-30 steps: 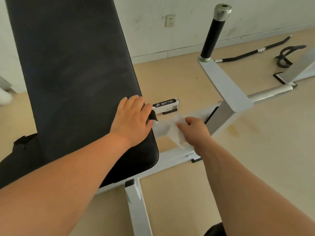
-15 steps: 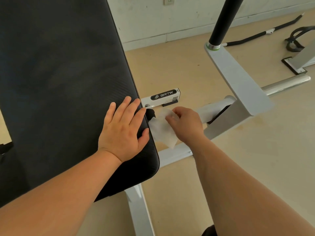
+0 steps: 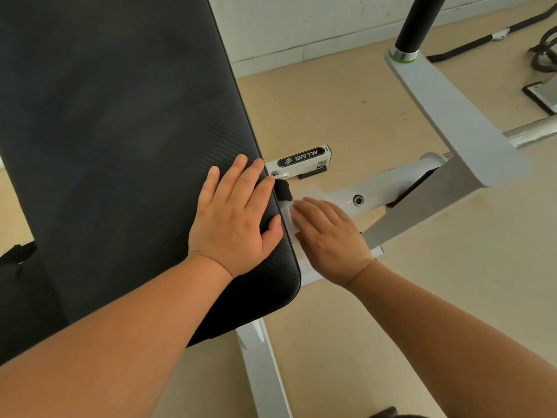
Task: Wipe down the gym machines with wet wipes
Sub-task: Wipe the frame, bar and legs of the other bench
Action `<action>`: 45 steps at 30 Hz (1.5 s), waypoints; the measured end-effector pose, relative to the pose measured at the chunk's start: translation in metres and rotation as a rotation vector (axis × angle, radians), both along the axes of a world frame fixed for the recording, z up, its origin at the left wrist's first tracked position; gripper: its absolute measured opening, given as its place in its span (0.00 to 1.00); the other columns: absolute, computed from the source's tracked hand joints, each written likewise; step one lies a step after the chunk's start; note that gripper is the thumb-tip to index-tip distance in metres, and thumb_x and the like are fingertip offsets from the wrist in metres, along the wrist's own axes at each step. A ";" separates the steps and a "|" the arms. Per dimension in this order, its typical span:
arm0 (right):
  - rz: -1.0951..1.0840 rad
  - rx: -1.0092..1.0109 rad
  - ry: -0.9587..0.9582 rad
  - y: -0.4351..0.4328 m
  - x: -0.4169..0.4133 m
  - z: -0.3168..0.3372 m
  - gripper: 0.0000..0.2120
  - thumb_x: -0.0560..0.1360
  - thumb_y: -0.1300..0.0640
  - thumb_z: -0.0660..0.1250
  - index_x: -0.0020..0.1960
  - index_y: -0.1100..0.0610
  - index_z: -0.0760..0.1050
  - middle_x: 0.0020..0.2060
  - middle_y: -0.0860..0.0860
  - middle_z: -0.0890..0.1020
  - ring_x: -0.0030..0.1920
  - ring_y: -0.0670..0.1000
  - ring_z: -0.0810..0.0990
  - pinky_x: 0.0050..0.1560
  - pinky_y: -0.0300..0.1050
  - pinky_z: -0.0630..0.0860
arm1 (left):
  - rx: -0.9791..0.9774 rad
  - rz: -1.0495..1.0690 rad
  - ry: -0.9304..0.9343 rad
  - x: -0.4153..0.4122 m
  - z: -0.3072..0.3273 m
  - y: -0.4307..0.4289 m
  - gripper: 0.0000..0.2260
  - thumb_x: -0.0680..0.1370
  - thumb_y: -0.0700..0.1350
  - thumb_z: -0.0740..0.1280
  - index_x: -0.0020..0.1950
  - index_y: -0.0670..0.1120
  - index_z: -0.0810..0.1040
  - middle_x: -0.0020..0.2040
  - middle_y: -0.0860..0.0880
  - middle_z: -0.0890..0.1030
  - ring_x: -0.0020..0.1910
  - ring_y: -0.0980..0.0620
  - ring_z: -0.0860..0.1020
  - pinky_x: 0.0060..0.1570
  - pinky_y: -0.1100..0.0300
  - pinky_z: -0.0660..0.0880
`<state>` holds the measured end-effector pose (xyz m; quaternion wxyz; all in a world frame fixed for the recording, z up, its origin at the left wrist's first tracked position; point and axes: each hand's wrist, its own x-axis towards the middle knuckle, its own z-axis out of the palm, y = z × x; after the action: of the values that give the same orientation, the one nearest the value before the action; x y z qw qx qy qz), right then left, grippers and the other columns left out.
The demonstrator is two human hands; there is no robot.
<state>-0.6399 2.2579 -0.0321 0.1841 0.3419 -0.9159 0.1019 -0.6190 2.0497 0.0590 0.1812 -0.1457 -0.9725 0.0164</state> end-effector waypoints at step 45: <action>-0.263 0.206 -0.305 0.010 0.013 -0.005 0.42 0.82 0.30 0.42 0.84 0.58 0.39 0.82 0.59 0.39 0.82 0.58 0.36 0.81 0.58 0.42 | 0.017 0.038 -0.060 0.007 0.003 -0.004 0.26 0.78 0.56 0.58 0.71 0.44 0.73 0.76 0.42 0.68 0.78 0.41 0.61 0.77 0.38 0.54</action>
<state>-0.6264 2.2681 -0.0369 0.0192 0.2174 -0.9753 0.0333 -0.6120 2.0458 0.0620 0.1531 -0.1259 -0.9801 0.0072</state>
